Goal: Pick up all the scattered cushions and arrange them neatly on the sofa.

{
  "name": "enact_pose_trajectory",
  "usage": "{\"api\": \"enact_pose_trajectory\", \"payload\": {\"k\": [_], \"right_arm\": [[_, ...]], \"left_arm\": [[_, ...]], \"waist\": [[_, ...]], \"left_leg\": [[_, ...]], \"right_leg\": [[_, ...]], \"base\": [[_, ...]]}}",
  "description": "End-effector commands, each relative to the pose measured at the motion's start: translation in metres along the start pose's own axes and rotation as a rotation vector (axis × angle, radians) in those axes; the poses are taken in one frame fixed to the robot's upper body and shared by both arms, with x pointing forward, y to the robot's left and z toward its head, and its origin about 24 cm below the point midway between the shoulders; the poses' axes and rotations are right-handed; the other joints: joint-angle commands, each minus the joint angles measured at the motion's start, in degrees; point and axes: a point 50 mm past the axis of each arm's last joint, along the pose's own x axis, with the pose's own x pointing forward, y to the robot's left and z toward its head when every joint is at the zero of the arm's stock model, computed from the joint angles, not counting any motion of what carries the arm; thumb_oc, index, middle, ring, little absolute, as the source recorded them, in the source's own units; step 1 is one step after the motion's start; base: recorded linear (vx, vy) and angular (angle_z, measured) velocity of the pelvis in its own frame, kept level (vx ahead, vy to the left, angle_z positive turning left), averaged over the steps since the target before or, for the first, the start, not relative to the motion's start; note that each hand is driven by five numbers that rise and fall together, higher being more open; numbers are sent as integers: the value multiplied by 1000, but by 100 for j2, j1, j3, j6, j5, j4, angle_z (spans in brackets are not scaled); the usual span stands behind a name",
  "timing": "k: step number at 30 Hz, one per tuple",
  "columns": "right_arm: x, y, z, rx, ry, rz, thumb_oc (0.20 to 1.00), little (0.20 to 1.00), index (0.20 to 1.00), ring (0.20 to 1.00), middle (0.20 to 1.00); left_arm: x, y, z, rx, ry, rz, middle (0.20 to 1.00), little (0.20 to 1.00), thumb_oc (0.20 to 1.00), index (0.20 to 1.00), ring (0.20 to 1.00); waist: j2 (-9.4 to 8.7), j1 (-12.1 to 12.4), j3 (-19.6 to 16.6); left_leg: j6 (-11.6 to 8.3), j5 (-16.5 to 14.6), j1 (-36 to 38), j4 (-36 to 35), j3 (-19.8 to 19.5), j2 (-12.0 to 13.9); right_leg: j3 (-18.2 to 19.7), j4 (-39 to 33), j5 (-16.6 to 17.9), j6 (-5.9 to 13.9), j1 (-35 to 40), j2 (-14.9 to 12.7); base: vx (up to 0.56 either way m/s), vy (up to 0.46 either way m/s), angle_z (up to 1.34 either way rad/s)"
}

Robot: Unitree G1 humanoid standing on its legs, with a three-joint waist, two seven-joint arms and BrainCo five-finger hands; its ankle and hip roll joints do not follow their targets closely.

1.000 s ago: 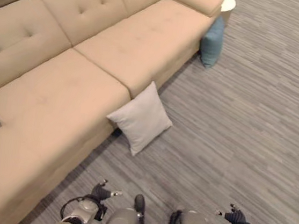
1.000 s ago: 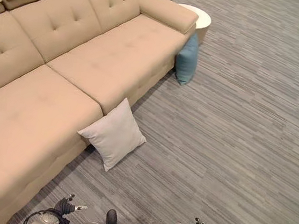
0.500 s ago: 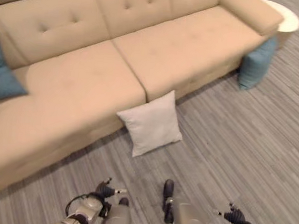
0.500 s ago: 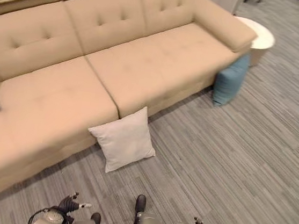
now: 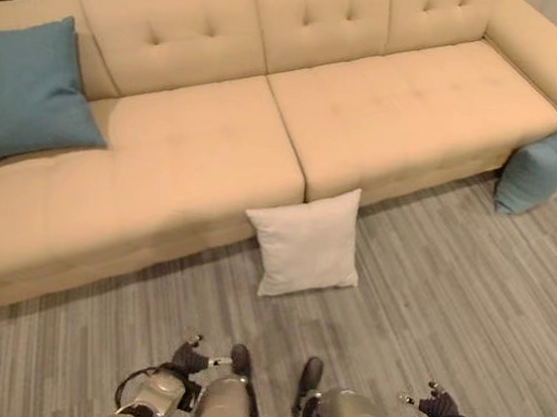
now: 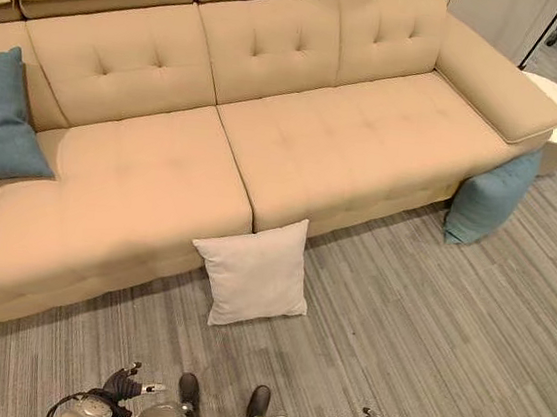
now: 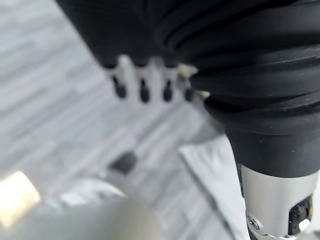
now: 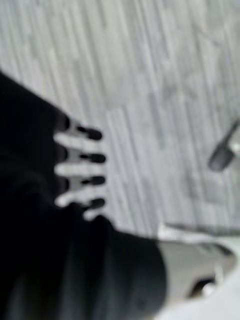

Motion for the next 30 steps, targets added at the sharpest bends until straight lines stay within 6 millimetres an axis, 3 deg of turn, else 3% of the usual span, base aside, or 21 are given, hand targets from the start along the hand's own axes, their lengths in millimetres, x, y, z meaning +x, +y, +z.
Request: {"api": "enact_pose_trajectory", "payload": {"k": [1,4,6,7,15,19,21,22,24,26,28,30], "right_arm": [[3,6,39,-16,-148,25,1000,1000,1000,1000,1000],[2,6,54,-28,-215,33,1000,1000,1000,1000,1000],[2,5,59,-33,-232,31,1000,1000,1000,1000,1000],[1,4,71,-51,-281,32,1000,1000,1000,1000,1000],[0,1,70,-89,-294,33,1000,1000,1000,1000,1000],[0,-4,59,-97,-264,23,1000,1000,1000,1000,1000],[0,-9,57,-77,-264,5,1000,1000,1000,1000,1000],[0,-9,58,-77,-264,5,1000,1000,1000,1000,1000],[1,-14,53,-62,-236,-9,1000,1000,1000,1000,1000],[2,-17,47,-43,-207,-21,1000,1000,1000,1000,1000],[3,-20,37,-69,-166,-44,1000,1000,1000,1000,1000],[2,-18,49,-59,-217,-28,1000,1000,1000,1000,1000]], "left_arm": [[2,26,9,-7,-50,70,1000,1000,1000,1000,1000],[1,32,11,-21,-65,88,1000,1000,1000,1000,1000],[1,33,12,-17,-70,92,1000,1000,1000,1000,1000],[2,33,15,-8,-78,91,1000,1000,1000,1000,1000],[2,30,11,-10,-64,85,1000,1000,1000,1000,1000],[0,24,4,-10,-44,75,1000,1000,1000,1000,1000],[2,24,12,-6,-68,76,1000,1000,1000,1000,1000],[2,25,12,-6,-68,76,1000,1000,1000,1000,1000],[3,23,22,-31,-99,75,1000,1000,1000,1000,1000],[3,17,27,-28,-114,52,1000,1000,1000,1000,1000],[4,15,25,14,-94,44,1000,1000,1000,1000,1000],[3,10,33,19,-140,20,1000,1000,1000,1000,1000]], "waist": [[-298,176,175],[-238,92,217],[-241,63,229],[-315,-39,275],[-421,-168,312],[-410,-194,177],[-466,-214,213],[-475,-227,195],[-540,-217,215],[-538,-213,162],[-436,-184,127],[-398,-145,138]], "left_leg": [[66,-575,-10,450,-95,-290],[92,-656,331,277,-277,-394],[93,-684,398,256,-324,-430],[75,-789,591,196,-496,-557],[-37,-1046,930,248,-886,-644],[-298,-997,950,483,-1017,-417],[-501,-579,488,1346,-921,-99],[-499,-564,461,1344,-931,-111],[-446,-456,150,1775,-704,143],[-395,-563,79,1313,-543,155],[-428,-382,-4,576,-464,83],[-449,-376,118,256,-692,-47]], "right_leg": [[778,656,600,937,186,-956],[941,527,571,867,-219,-691],[949,327,642,879,-256,-665],[1058,-416,912,1008,-544,-598],[1087,-852,1174,1116,-611,-598],[1093,-711,1066,957,-396,-540],[984,-707,935,796,-203,-558],[977,-713,944,796,-223,-570],[858,-748,742,619,-4,-489],[767,-840,665,659,150,-517],[670,-874,602,694,212,-438],[755,-776,596,742,186,-434]], "base": [[282,201,-1],[236,73,-6],[226,-14,25],[238,-37,37],[202,-96,37],[192,-212,25],[62,-191,50],[28,-210,49],[65,-169,53],[85,-12,35],[107,74,35],[75,105,3]]}}
